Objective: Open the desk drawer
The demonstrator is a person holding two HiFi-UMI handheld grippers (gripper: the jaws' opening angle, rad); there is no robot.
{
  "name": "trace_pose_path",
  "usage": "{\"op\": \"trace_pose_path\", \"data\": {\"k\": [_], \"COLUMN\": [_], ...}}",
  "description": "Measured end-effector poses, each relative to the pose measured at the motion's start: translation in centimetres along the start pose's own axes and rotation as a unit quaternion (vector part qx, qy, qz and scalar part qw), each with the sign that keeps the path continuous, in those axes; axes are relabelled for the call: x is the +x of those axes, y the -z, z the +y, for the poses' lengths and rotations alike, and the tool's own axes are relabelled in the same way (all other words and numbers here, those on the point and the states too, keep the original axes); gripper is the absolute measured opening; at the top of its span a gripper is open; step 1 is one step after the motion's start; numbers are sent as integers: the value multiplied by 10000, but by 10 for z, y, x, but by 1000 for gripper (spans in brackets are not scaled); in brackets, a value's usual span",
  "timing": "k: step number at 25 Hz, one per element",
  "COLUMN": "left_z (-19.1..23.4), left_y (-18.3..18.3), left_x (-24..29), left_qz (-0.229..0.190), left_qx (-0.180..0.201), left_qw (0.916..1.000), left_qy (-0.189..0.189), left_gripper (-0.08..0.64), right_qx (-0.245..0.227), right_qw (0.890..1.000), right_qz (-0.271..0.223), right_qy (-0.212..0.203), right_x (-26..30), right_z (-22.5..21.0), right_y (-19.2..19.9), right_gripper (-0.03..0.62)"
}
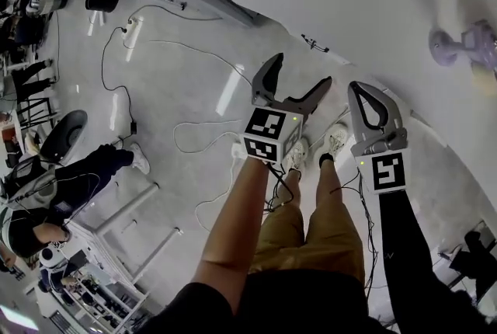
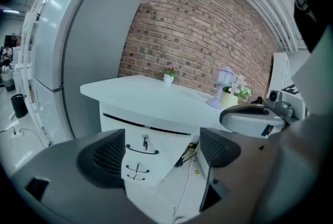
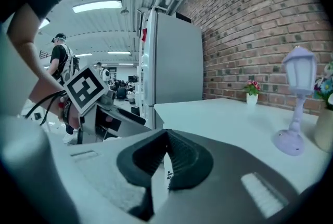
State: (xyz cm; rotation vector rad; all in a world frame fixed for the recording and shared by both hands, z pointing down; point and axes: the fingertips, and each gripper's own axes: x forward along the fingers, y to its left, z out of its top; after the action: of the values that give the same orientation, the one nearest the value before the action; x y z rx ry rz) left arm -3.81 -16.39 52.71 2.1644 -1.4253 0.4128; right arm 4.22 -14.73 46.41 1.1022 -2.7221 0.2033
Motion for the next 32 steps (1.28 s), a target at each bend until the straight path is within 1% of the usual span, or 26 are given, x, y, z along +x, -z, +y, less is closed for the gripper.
{"op": "trace_pose_path", "data": {"k": [2,5,8,12,15,17,19,21,23,26,27,29,30,31,32], "left_z": [11,20,28,34,30,28,28,30,32,41,45,49,51,55,59], "left_y": [11,23,33,50,64,72,79,83,87,91,93,97,98,99,99], "left_x": [6,18,36,61,74,81,89,97,104,111,112,115,116,117,119], "left_qz": [57,87,109,188,166,137,125,124,102,-33,-78,-153,-192,-240,-313], "left_qx": [-81,-263,-553,-1177,-1707,-2077,-2439,-2760,-3021,-3466,-3624,-3951,-4104,-4246,-4393], "left_qw": [9999,9996,9984,9924,9838,9753,9647,9543,9458,9318,9260,9115,9042,8973,8898], "left_qy": [-73,-36,62,299,516,739,984,1137,1183,1082,1059,1128,1165,1179,1200], "left_gripper": [459,459,459,459,459,458,457,457,456,453,450,433,403,313,160], "right_qx": [37,0,-12,57,67,77,106,133,122,83,110,160,168,173,185], "right_qw": [9999,9998,9997,9992,9983,9980,9979,9978,9976,9969,9966,9963,9963,9964,9964], "right_qz": [24,49,200,376,492,519,528,532,559,624,627,601,589,581,578], "right_qy": [-100,-199,-136,153,310,352,367,380,395,481,525,589,598,598,594], "right_x": [8,18,28,38,32,30,30,33,35,35,35,35,37,39,41], "right_z": [5,12,8,-4,-8,-6,-4,-5,-8,-14,-17,-19,-19,-19,-20], "right_y": [14,30,42,52,65,74,79,82,85,92,93,94,95,95,95], "right_gripper": [-2,-2,-1,-2,-2,-1,-2,-1,-2,-2,-2,-1,-2,-2,-2]}}
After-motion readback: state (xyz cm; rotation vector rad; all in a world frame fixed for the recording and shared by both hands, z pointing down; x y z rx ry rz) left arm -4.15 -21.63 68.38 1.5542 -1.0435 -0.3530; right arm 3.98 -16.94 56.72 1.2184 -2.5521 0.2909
